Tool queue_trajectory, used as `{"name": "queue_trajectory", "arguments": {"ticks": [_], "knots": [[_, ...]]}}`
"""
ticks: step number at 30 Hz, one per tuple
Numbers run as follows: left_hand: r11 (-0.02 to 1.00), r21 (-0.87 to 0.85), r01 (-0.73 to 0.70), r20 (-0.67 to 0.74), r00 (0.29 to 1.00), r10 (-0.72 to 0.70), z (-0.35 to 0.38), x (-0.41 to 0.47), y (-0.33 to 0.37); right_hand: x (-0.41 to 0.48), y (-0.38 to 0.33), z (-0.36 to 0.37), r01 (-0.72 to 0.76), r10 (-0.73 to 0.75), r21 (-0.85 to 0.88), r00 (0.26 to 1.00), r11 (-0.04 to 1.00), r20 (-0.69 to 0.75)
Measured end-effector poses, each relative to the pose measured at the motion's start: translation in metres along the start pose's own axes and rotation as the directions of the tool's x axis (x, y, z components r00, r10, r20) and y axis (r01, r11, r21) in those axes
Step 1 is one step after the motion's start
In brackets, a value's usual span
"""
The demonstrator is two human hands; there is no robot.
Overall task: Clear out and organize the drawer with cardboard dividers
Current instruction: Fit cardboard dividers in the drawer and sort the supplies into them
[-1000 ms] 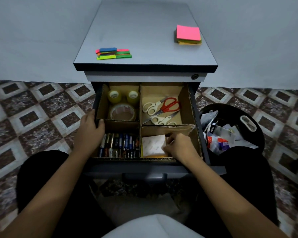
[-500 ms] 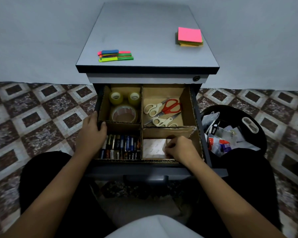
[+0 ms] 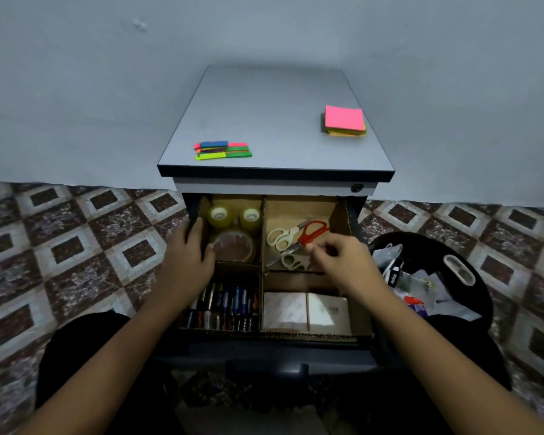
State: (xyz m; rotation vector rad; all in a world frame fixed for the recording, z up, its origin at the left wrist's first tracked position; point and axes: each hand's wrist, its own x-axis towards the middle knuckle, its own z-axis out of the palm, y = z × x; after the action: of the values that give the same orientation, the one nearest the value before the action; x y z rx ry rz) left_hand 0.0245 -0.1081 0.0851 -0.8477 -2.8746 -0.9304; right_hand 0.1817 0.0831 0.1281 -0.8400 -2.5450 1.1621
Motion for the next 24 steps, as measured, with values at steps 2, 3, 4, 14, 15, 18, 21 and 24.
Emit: {"name": "queue_trajectory", "arguments": {"ticks": [2, 3, 4, 14, 15, 18, 21, 24], "knots": [[0.993, -0.018, -0.115, -0.031, 0.993, 0.114, -0.004, 0.013, 0.018, 0.016, -0.012, -0.016, 0.029, -0.029, -0.002, 0.998, 1.0, -0.049], [0.982, -0.033, -0.187, -0.056, 0.981, 0.185, -0.006, 0.023, 0.029, 0.026, -0.019, -0.025, 0.04, -0.04, 0.002, 0.997, 0.999, -0.071], [0.967, -0.047, -0.251, -0.075, 0.966, 0.247, -0.007, 0.031, 0.04, 0.036, -0.025, -0.033, 0.045, -0.043, 0.016, 0.995, 0.999, -0.088], [0.895, -0.413, -0.169, 0.062, 0.975, 0.212, -0.013, 0.15, 0.162, 0.155, -0.053, -0.097, -0.069, 0.091, 0.088, 0.953, 0.994, -0.29], [0.877, -0.469, -0.101, 0.099, 0.981, 0.166, -0.011, 0.165, 0.17, 0.167, -0.051, -0.103, -0.094, 0.116, 0.085, 0.945, 0.992, -0.306], [0.757, -0.639, 0.139, 0.249, 0.968, 0.033, -0.005, 0.195, 0.187, 0.193, -0.042, -0.118, -0.167, 0.173, 0.047, 0.934, 0.985, -0.314], [0.665, -0.685, 0.299, 0.362, 0.931, -0.046, 0.006, 0.213, 0.2, 0.214, -0.033, -0.126, -0.229, 0.223, 0.017, 0.923, 0.973, -0.313], [0.624, -0.69, 0.367, 0.425, 0.903, -0.061, 0.021, 0.228, 0.211, 0.231, -0.023, -0.129, -0.259, 0.257, 0.034, 0.919, 0.965, -0.3]]}}
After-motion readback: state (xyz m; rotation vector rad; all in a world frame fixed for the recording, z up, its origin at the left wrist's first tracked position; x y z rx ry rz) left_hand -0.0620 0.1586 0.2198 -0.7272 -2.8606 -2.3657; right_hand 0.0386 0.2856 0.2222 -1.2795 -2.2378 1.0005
